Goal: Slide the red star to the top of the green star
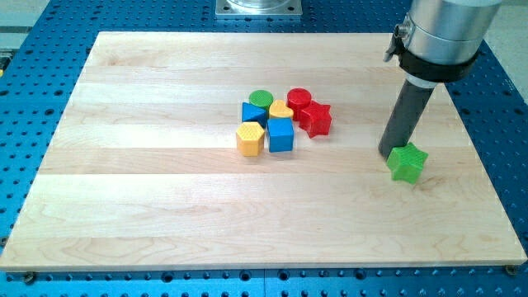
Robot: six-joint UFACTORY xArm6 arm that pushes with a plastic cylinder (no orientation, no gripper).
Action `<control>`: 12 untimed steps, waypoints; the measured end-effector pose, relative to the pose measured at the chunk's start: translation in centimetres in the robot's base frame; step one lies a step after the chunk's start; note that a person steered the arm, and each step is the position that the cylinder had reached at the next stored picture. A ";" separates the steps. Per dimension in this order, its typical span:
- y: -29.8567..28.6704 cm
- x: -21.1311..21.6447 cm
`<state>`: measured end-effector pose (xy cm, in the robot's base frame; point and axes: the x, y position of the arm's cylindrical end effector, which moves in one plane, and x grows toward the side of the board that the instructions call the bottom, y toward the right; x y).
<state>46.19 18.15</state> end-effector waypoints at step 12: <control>-4.7 -8.7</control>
<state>37.54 13.45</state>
